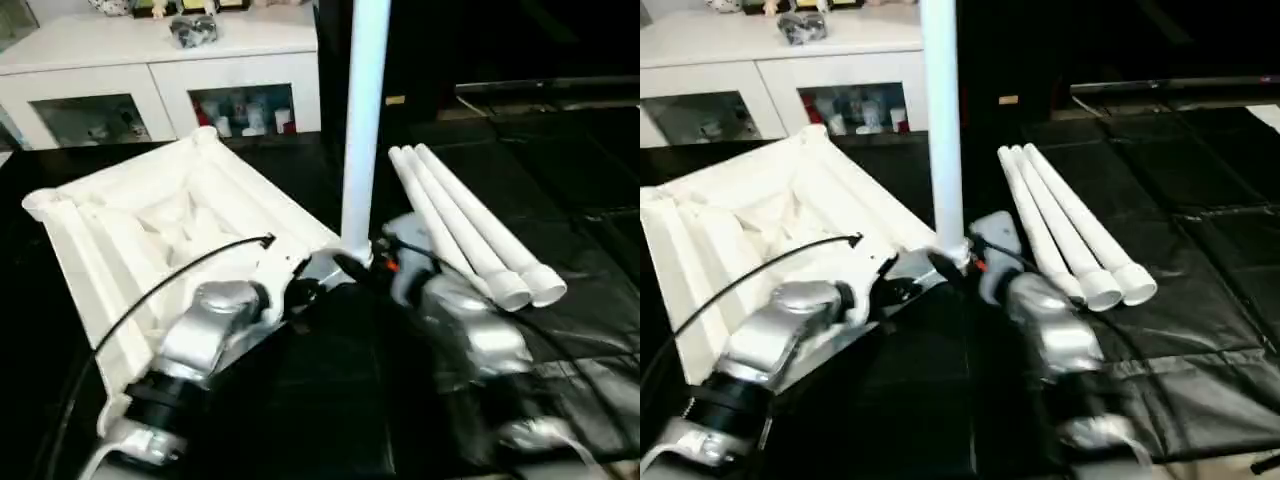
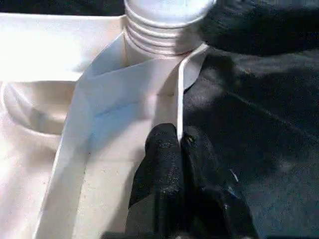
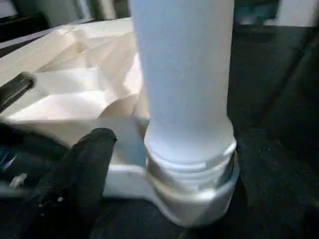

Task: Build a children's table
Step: Rotate leg to tighten

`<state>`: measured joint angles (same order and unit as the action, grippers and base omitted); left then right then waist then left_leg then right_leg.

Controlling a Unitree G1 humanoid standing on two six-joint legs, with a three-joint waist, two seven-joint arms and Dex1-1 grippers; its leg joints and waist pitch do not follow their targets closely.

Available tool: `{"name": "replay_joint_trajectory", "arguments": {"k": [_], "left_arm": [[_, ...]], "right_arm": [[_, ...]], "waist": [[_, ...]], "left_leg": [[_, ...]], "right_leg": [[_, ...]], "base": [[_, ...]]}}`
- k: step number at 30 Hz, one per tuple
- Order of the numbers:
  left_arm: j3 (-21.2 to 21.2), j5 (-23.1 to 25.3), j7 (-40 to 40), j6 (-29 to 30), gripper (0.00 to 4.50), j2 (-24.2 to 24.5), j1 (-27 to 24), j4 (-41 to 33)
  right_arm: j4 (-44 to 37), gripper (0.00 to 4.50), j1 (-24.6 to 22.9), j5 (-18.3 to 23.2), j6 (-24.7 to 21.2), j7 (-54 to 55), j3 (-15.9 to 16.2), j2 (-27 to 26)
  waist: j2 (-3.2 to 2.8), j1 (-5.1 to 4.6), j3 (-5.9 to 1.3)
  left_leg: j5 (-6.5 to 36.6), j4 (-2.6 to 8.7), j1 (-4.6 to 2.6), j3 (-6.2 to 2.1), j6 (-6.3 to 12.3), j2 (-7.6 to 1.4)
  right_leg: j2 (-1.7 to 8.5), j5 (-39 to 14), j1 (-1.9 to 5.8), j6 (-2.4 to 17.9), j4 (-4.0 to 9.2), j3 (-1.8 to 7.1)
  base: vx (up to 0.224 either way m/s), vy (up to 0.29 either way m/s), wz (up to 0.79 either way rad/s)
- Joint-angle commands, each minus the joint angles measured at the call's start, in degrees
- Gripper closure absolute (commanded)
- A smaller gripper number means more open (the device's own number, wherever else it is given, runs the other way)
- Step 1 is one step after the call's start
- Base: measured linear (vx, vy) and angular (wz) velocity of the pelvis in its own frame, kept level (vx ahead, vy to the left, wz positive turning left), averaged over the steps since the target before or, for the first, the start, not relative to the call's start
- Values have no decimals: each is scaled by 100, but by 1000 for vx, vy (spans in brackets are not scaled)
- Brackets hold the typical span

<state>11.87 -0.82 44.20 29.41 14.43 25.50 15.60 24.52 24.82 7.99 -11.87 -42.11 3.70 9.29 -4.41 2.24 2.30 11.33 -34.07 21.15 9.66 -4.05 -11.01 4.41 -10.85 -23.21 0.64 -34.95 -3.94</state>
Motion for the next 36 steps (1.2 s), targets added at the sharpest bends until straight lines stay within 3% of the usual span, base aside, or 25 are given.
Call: {"name": "replay_joint_trajectory", "arguments": {"k": [1, 4, 8, 9, 15, 24, 34, 36], "left_arm": [[-37, -175, 326, -394, 450, 169, 265, -73], [105, -177, 757, -630, 450, 399, 252, 17], [292, -233, 1448, -860, 450, 710, 193, 31], [311, -244, 1536, -894, 450, 747, 184, 31], [645, -270, 2457, -1324, 450, 1191, 134, 94], [828, -308, 2873, -1498, 450, 1336, 93, 36], [846, -276, 3002, -1571, 450, 1384, 67, 48], [849, -279, 3007, -1579, 450, 1390, 60, 45]], "right_arm": [[-293, 4, -105, 119, 66, -775, 325, 189], [-431, 4, -150, 206, 64, -1270, 300, 522], [-563, 4, -147, 383, 27, -1892, 314, 952], [-574, 4, -142, 402, 19, -1966, 313, 1002], [-428, 4, 39, 301, 308, -2400, 462, 1247], [-341, 4, 116, 219, 421, -2893, 838, 1305], [-294, 4, 143, 232, 384, -3155, 958, 1449], [-274, 31, 147, 251, 333, -3148, 944, 1439]], "waist": [[33, 59, -375], [20, 88, -366], [53, 138, -359], [28, 174, -368], [45, 319, -362], [74, 321, -359], [78, 294, -368], [75, 294, -371]], "left_leg": [[638, 329, 5, -48, 550, -139], [675, 324, 6, -46, 628, -149], [768, 338, -13, -43, 577, -168], [773, 329, -41, -35, 563, -179], [769, 338, -46, -23, 481, -197], [793, 345, -17, -26, 422, -188], [712, 330, -16, -25, 485, -186], [675, 328, -16, -27, 492, -188]], "right_leg": [[331, -389, 375, 1382, 381, 225], [326, -311, 361, 1453, 366, 216], [334, -559, 359, 1431, 382, 224], [331, -570, 332, 1451, 377, 228], [339, -653, 304, 1441, 351, 239], [350, -707, 331, 1395, 348, 238], [343, -699, 332, 1409, 346, 233], [341, -669, 332, 1417, 340, 232]], "base": [[0, 0, 0], [0, 0, 0], [0, 0, 0], [0, 0, 0], [0, 0, 0], [0, 0, 0], [0, 0, 0], [0, 0, 0]]}}
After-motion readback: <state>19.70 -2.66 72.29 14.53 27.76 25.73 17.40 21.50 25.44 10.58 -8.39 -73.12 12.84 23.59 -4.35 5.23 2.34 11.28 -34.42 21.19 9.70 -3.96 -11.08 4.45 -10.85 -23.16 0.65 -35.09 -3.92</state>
